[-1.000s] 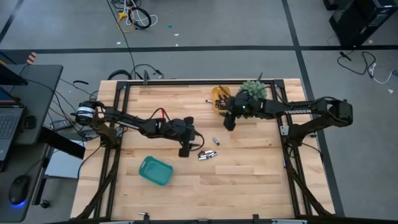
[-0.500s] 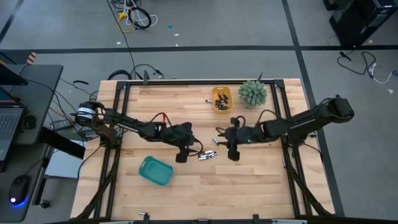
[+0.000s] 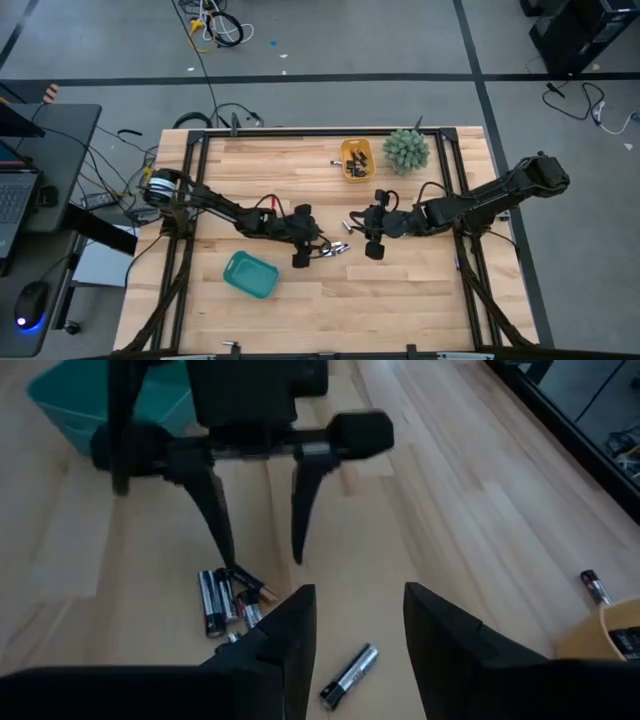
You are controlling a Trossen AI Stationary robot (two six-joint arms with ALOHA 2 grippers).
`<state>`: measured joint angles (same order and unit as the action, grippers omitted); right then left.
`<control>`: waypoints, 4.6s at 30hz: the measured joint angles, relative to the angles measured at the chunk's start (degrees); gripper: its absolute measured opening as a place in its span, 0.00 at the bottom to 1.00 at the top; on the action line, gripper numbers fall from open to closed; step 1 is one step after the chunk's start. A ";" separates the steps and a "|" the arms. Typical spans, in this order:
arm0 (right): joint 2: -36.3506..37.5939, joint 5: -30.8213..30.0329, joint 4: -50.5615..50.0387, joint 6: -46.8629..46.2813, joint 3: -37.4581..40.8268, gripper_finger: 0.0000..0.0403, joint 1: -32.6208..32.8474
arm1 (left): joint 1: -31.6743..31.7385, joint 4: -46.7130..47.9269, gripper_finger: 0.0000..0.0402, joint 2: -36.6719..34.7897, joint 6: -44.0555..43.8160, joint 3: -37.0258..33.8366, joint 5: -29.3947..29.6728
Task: Sort batteries
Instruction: Put the black battery into the yellow bin
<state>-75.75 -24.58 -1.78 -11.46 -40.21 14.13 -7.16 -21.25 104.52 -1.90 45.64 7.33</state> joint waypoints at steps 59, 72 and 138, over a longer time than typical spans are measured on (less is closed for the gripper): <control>-0.04 -4.98 21.93 6.54 10.86 0.34 -1.60 | 0.04 1.69 0.35 1.82 6.21 -0.17 2.89; -0.04 -4.94 21.93 6.54 10.86 0.34 -1.60 | 0.09 1.71 0.05 1.82 8.10 -0.14 6.35; -0.04 -4.87 22.67 6.54 10.86 0.34 -1.59 | 1.07 -9.63 0.01 1.70 6.80 -8.38 5.69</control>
<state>-75.79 -29.45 20.89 -4.93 -29.34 12.54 -6.09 -30.87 106.22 4.91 37.26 13.02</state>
